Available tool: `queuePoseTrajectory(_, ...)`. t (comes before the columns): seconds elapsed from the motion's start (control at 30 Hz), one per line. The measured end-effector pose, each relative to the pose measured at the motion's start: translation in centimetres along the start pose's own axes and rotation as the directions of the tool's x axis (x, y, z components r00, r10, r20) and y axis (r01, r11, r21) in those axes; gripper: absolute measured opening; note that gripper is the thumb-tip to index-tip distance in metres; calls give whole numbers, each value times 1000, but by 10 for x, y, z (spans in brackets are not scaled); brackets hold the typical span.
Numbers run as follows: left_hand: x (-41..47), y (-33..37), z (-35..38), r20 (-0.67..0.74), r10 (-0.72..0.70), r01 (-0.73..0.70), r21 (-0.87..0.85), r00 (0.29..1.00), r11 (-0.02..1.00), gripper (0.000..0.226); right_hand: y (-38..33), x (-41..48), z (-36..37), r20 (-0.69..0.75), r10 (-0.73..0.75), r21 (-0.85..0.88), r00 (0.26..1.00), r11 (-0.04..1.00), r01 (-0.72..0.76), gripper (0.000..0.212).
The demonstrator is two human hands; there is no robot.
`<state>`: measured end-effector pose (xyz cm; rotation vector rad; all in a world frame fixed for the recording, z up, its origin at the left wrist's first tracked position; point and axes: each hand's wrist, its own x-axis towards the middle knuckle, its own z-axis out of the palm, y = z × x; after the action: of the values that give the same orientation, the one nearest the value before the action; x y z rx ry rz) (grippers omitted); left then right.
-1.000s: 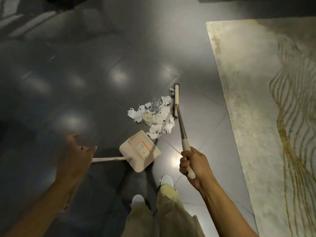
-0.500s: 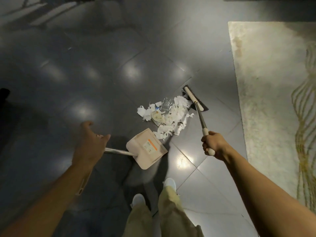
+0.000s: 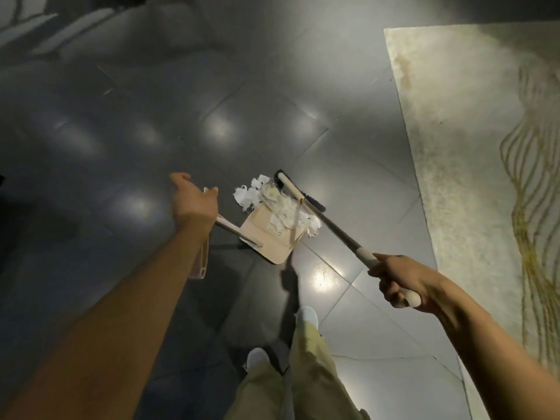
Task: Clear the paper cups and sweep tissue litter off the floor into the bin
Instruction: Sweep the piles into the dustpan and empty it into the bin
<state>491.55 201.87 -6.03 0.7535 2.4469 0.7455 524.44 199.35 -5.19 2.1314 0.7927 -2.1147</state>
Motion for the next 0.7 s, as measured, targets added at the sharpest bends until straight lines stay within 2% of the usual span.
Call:
queuePoseTrajectory(0.17,2,-7,-6,14,23,-22,-33,1000,999,49,14,-37,11,82,25,216,996,976,-42,25)
queuePoseTrajectory(0.3,0,-18,-19,12,29,-29,-40,999,999,49,16,-64,-6,162,66,391,985,912,-125,34)
queuePoseTrajectory(0.43,-5,-28,-31,21,30,-29,-42,999,999,49,11,-102,-11,359,75,398,930,889,-226,52)
queuePoseTrajectory(0.47,-6,-30,-33,27,33,-32,-41,999,999,49,11,-107,-9,348,56,395,936,897,-201,47)
queuePoseTrajectory(0.53,-9,-34,-36,35,27,-26,-41,999,999,49,7,-111,-2,237,-2,371,971,925,-88,40)
queuePoseTrajectory(0.6,-13,-36,-40,11,13,-12,-19,1000,1000,49,0,-109,8,127,-67,261,990,965,32,37)
queuePoseTrajectory(0.7,-20,-45,-46,-9,-49,49,-18,999,999,50,-23,-97,26,76,-138,65,988,989,133,34)
